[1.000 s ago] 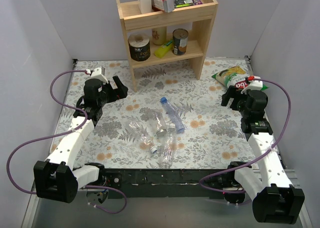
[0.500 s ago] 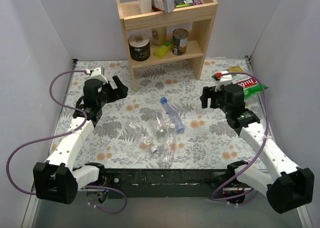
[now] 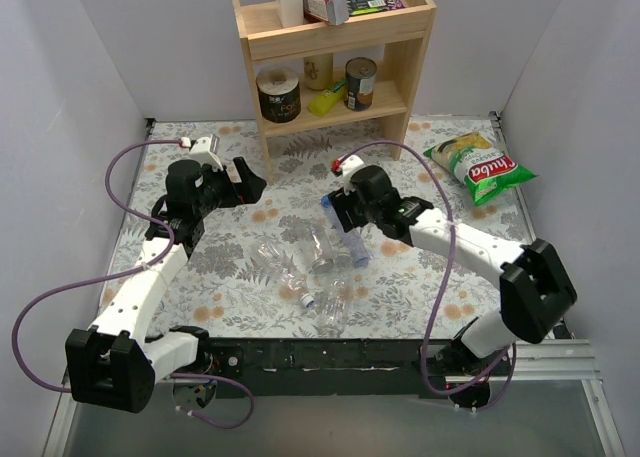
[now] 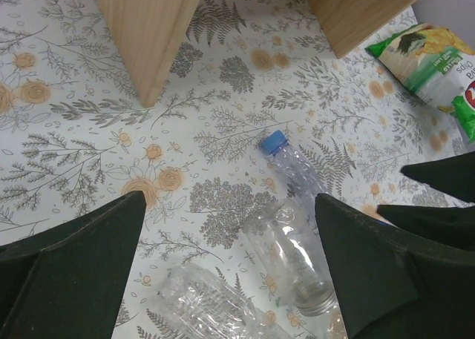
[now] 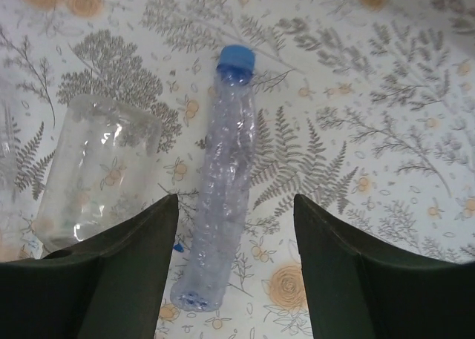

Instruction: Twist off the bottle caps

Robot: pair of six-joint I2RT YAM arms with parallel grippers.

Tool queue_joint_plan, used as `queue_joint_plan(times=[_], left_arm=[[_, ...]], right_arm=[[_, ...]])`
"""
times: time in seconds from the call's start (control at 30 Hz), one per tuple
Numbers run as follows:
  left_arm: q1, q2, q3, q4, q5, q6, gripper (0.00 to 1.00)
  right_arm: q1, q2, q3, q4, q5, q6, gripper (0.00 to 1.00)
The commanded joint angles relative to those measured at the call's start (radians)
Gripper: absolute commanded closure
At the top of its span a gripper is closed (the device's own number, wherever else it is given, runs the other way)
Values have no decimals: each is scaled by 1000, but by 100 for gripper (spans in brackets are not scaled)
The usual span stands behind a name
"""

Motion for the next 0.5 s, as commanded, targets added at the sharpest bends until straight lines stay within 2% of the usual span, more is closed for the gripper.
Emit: queue_joint_plan(times=[0.0,0.2,0.47], left_arm=[[-10,-1,-4,19,57,20,2],[-11,-9,-22,46,81,17,2],[-11,-4,-25,54,106,15,2]], right_arm=[[50,132,121,-61,19,10,30],[58,289,239,-187,38,24,32],[58,395,308,-229,12,19,37]])
